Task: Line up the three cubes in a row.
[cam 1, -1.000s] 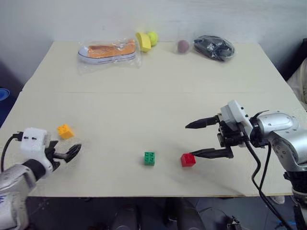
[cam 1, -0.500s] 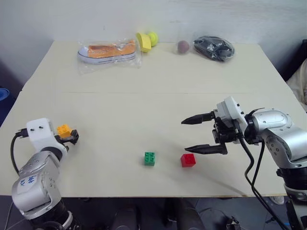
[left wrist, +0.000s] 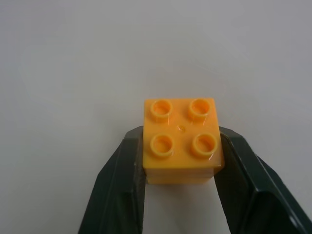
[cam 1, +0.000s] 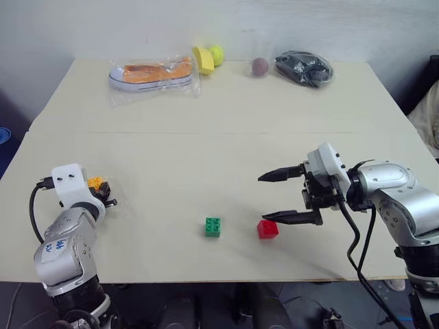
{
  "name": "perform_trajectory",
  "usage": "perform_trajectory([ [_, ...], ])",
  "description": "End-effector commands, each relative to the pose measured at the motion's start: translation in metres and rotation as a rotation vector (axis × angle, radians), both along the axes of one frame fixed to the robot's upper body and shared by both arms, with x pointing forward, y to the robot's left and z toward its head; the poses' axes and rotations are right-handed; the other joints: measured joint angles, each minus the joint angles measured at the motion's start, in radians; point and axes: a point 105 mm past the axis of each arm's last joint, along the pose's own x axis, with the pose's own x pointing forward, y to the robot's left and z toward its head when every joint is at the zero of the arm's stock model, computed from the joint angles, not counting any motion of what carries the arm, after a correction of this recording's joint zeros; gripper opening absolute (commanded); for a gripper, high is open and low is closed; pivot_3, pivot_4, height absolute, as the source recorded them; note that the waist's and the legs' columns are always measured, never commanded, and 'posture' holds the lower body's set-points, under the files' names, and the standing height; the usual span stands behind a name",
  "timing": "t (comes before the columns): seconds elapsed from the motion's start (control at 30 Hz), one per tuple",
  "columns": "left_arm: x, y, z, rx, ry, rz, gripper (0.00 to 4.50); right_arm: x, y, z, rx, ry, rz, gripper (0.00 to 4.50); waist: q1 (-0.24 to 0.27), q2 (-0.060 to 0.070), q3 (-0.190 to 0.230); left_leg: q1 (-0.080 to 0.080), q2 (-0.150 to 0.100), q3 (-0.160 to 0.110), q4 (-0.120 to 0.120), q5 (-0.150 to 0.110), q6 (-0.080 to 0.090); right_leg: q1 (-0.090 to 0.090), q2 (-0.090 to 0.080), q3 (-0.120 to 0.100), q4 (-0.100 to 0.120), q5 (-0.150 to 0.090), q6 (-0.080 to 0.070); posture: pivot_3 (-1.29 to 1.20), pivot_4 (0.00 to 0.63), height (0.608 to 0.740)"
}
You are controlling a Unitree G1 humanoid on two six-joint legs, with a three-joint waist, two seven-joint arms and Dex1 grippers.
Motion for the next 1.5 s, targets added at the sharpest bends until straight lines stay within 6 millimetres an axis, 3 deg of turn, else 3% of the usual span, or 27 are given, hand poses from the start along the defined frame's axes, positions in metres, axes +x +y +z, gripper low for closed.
perform_trajectory([
  [0.03, -0.003, 0.011, 0.011, 0.046, -0.028, 0.0, 1.51, -0.004, 0.001, 0.006, 0.01, -0.031, 0.011, 4.5, -0.001, 0.0, 0.0, 0.0, 0.0, 0.0, 0.0, 0.0, 0.0, 0.0, 0.0, 0.0, 0.0, 0.0, 0.0, 0.0, 0.15, 0.74],
  [0.13, -0.001, 0.01, 0.016, 0.036, -0.038, -0.083, 1.51, -0.004, -0.001, 0.005, 0.001, -0.03, 0.012, 4.5, -0.001, 0.0, 0.0, 0.0, 0.0, 0.0, 0.0, 0.0, 0.0, 0.0, 0.0, 0.0, 0.0, 0.0, 0.0, 0.0, 0.15, 0.74],
  [0.17, 0.004, 0.001, 0.026, 0.047, -0.072, -0.207, 1.51, -0.005, -0.002, 0.005, -0.004, -0.025, 0.015, 4.5, -0.001, 0.0, 0.0, 0.0, 0.0, 0.0, 0.0, 0.0, 0.0, 0.0, 0.0, 0.0, 0.0, 0.0, 0.0, 0.0, 0.15, 0.74],
  [0.23, 0.006, -0.036, 0.057, 0.048, -0.169, -0.566, 1.51, -0.007, -0.007, 0.003, -0.028, -0.023, 0.023, 4.5, 0.001, 0.0, 0.0, 0.0, 0.0, 0.0, 0.0, 0.0, 0.0, 0.0, 0.0, -0.001, 0.0, 0.0, 0.0, 0.0, 0.15, 0.74],
  [0.33, -0.008, -0.067, 0.068, 0.105, -0.178, -0.9, 1.51, -0.006, -0.012, -0.001, -0.069, -0.046, 0.012, 4.5, 0.001, 0.0, 0.0, -0.001, 0.0, -0.001, 0.0, 0.0, 0.0, 0.0, -0.001, -0.001, -0.001, 0.0, 0.0, 0.0, 0.15, 0.74],
  [0.4, -0.022, -0.08, 0.06, 0.18, -0.099, -1.123, 1.51, -0.005, -0.018, -0.004, -0.092, -0.057, -0.003, 4.5, -0.003, 0.0, 0.0, -0.001, -0.001, 0.0, -0.001, -0.001, -0.001, 0.0, -0.001, -0.001, -0.002, 0.0, 0.0, 0.0, 0.15, 0.74],
  [0.53, -0.054, -0.082, 0.036, 0.254, 0.092, -1.521, 1.51, -0.007, -0.035, -0.008, -0.128, -0.058, -0.044, 4.5, -0.017, 0.001, 0.0, 0.0, 0.0, 0.001, -0.005, 0.0, -0.002, -0.001, 0.0, -0.001, -0.004, -0.001, -0.002, 0.0, 0.15, 0.74],
  [0.67, -0.058, -0.069, 0.014, 0.401, 0.234, -1.729, 1.51, -0.011, -0.052, -0.009, -0.15, -0.048, -0.1, 4.5, -0.023, 0.003, 0.001, 0.0, 0.0, 0.0, -0.006, 0.0, -0.002, -0.002, 0.0, -0.002, -0.004, -0.002, -0.003, 0.0, 0.15, 0.74],
  [0.93, -0.046, -0.072, -0.001, 0.456, 0.231, -1.905, 1.51, -0.027, -0.072, -0.014, -0.185, -0.036, -0.186, 4.5, -0.023, 0.003, 0.001, -0.001, -0.001, 0.001, -0.007, 0.001, -0.001, -0.002, 0.0, -0.003, -0.005, -0.001, -0.002, 0.0, 0.15, 0.74],
  [1.33, -0.031, -0.092, -0.009, 0.425, 0.113, -1.884, 1.51, -0.034, -0.072, -0.017, -0.181, -0.027, -0.228, 4.5, -0.022, 0.003, 0.001, 0.0, -0.001, 0.001, -0.007, 0.001, 0.0, -0.001, 0.001, -0.002, -0.004, -0.001, -0.002, 0.0, 0.15, 0.74],
  [1.5, -0.041, -0.088, -0.011, 0.364, 0.156, -1.889, 3.12, -0.031, -0.074, -0.018, -0.198, -0.034, -0.221, 4.5, -0.023, 0.003, 0.001, 0.0, -0.001, 0.001, -0.007, 0.001, 0.0, -0.001, 0.001, -0.002, -0.004, -0.001, -0.002, 0.0, 0.15, 0.74],
])
